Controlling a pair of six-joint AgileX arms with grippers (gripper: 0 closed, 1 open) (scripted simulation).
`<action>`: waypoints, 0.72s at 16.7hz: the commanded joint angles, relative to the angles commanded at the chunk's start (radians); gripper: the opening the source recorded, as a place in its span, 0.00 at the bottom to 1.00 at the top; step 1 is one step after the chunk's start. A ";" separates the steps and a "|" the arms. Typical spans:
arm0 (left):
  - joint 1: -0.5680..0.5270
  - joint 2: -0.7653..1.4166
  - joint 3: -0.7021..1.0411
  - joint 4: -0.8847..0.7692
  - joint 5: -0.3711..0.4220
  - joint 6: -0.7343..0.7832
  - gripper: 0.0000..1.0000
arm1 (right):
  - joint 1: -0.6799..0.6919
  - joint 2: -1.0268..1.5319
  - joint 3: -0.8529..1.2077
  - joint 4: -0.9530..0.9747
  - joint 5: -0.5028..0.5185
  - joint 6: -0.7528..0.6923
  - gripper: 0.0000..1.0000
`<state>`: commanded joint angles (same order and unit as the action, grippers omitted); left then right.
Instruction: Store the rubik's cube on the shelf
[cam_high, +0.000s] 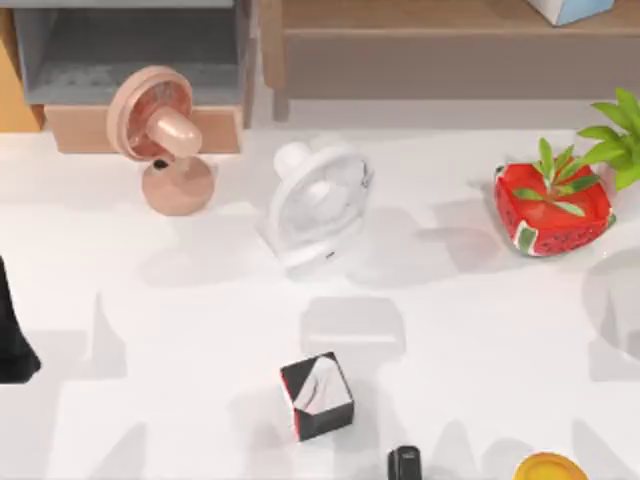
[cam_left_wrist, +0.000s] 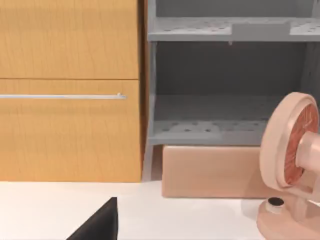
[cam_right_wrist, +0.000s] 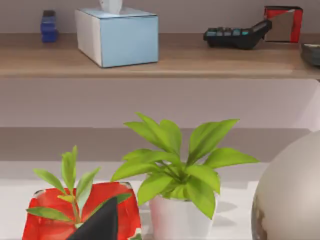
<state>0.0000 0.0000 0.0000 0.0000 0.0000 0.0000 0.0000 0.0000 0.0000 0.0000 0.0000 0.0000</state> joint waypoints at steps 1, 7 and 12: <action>0.000 0.000 0.000 0.000 0.000 0.000 1.00 | 0.000 0.000 0.000 0.000 0.000 0.000 1.00; 0.053 0.135 0.023 0.043 0.039 0.083 1.00 | 0.000 0.000 0.000 0.000 0.000 0.000 1.00; 0.173 0.445 0.122 0.183 0.125 0.302 1.00 | 0.000 0.000 0.000 0.000 0.000 0.000 1.00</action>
<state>0.1726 0.4452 0.1219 0.1831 0.1251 0.3021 0.0000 0.0000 0.0000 0.0000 0.0000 0.0000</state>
